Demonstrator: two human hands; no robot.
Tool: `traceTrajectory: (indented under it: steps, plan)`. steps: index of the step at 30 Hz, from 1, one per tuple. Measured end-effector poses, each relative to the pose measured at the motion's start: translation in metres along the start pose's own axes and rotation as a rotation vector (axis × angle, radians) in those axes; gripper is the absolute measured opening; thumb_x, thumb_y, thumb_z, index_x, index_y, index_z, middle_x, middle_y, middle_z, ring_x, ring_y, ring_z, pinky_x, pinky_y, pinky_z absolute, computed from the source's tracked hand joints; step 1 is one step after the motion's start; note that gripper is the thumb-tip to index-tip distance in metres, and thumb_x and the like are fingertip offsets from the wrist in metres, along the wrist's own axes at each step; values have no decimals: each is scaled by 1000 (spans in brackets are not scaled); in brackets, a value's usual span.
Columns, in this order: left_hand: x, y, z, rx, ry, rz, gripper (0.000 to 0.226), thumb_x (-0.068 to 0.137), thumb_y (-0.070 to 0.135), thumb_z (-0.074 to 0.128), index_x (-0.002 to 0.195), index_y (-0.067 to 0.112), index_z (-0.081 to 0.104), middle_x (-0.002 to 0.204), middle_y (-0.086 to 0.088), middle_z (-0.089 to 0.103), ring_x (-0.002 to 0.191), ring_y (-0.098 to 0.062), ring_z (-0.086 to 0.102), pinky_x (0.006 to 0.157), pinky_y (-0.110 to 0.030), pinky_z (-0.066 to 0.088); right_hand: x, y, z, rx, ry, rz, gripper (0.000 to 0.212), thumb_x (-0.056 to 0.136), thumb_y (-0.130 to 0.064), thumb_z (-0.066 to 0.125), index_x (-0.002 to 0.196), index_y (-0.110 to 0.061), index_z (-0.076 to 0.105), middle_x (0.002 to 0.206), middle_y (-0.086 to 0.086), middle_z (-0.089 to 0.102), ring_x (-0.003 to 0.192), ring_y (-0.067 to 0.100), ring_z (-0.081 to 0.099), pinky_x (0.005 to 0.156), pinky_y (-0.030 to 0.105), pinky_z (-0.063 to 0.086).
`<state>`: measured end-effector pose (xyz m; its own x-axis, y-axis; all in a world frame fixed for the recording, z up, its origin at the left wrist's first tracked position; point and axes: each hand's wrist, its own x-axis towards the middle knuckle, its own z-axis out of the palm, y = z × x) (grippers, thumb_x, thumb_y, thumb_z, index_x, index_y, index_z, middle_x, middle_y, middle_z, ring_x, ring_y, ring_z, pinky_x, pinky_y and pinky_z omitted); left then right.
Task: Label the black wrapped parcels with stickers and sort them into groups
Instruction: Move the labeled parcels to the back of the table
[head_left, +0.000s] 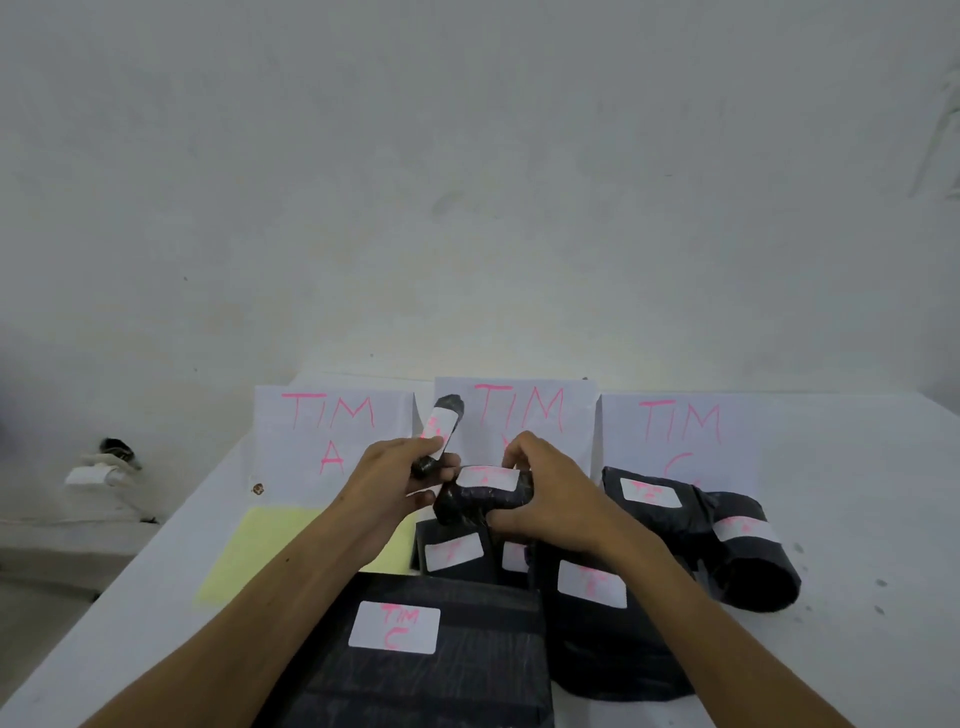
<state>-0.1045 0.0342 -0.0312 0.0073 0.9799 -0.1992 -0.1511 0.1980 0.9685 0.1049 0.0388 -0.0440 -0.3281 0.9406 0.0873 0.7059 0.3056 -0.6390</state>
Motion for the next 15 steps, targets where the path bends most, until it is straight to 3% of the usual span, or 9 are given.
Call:
traceTrajectory:
  steps: [4, 7, 10, 15]
  plan:
    - [0, 15, -1, -152, -36, -22, 11, 96, 16, 64, 97, 5, 65, 106, -16, 77, 93, -22, 71, 73, -32, 48, -4, -3, -15, 189, 60, 63, 55, 78, -39, 85, 116, -29, 46, 108, -4, 60, 78, 14, 68, 61, 19, 55]
    - [4, 31, 1, -187, -69, 9, 15, 93, 17, 68, 104, 6, 70, 106, -11, 77, 106, -25, 69, 91, -36, 48, -1, -8, -26, 412, 92, 101, 52, 79, -37, 86, 115, -28, 49, 108, -1, 61, 75, 21, 74, 62, 22, 59]
    - [8, 47, 1, -165, -111, -6, 23, 82, 20, 79, 102, 9, 74, 96, -8, 69, 100, -28, 67, 104, -45, 49, 6, -18, -32, 490, 168, 87, 49, 82, -40, 82, 117, -26, 51, 111, 0, 60, 67, 13, 72, 59, 19, 55]
    - [11, 64, 4, -52, -294, -45, 32, 84, 25, 76, 111, 9, 74, 105, -14, 65, 103, -37, 69, 94, -60, 55, 19, -40, -37, 581, 227, 9, 49, 84, -36, 81, 122, -23, 53, 104, -9, 58, 63, 7, 70, 60, 20, 56]
